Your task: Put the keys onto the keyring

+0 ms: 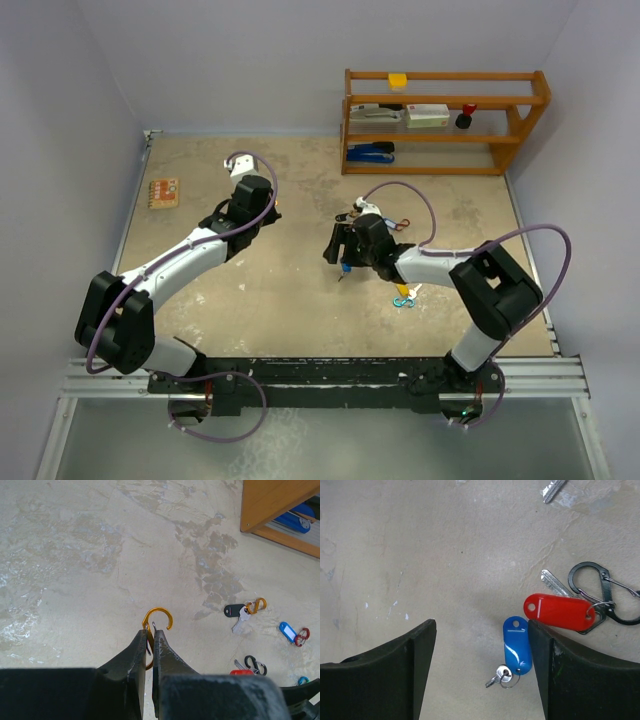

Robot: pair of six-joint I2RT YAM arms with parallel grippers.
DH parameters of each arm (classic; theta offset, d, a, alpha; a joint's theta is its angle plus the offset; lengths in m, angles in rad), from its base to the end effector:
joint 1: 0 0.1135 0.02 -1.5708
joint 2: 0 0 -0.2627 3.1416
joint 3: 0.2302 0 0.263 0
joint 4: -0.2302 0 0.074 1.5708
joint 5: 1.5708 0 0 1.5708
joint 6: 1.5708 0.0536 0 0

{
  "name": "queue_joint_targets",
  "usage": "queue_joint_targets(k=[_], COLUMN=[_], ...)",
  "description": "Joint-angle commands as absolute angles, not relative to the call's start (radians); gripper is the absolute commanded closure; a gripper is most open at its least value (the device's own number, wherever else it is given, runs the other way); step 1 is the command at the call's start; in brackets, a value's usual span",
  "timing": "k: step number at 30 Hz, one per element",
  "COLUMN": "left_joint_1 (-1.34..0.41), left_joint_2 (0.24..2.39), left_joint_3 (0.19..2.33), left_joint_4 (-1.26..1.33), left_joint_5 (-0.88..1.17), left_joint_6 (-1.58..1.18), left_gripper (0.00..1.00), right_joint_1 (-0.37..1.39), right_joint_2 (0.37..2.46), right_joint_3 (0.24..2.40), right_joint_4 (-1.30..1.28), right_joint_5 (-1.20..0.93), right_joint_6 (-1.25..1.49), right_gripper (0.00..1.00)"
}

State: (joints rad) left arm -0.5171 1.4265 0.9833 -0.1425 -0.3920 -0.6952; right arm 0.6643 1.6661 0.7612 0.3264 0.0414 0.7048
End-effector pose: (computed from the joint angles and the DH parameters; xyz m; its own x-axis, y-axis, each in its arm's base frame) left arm 0.3076 -0.1514 0.2496 -0.4844 -0.4055 -0.7752 -0.1694 0.9128 -0.3716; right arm 0.2826 0.2185 0.1410 -0.7093 0.2668 -0.6525 -0.1695 0.8339 0.5252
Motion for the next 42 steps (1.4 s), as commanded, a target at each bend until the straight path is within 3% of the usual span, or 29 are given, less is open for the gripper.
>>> queue_joint_targets(k=[1,12,25,35,42], left_joint_1=[-0.511,-0.511,-0.511,-0.511,-0.511], left_joint_2=[1.412,1.398,1.381,1.391,1.411], left_joint_3=[0.982,0.98,0.976,0.965,0.966], left_joint_4=[-0.106,-0.117,-0.117,-0.093,-0.079], left_joint_5=[-0.395,-0.404,-0.405,-0.387,-0.365], left_joint_6=[-0.688,-0.681,-0.686,-0.692,-0.69], left_gripper=[1.0,1.0,1.0,1.0,1.0], right_joint_1=[0.675,0.703,0.703,0.702,0.702], right_joint_2=[1.712,1.7,1.447,1.344,1.383], right_joint_3=[0.778,0.802,0.788,0.704,0.683], right_joint_4=[0.271,0.277,0.078,-0.017,0.01], right_joint_5=[0.003,0.046,0.235,0.172,0.133], right_joint_6=[0.696,0.692,0.675,0.8,0.826], right_gripper=[0.24,0.24,0.25,0.33,0.37])
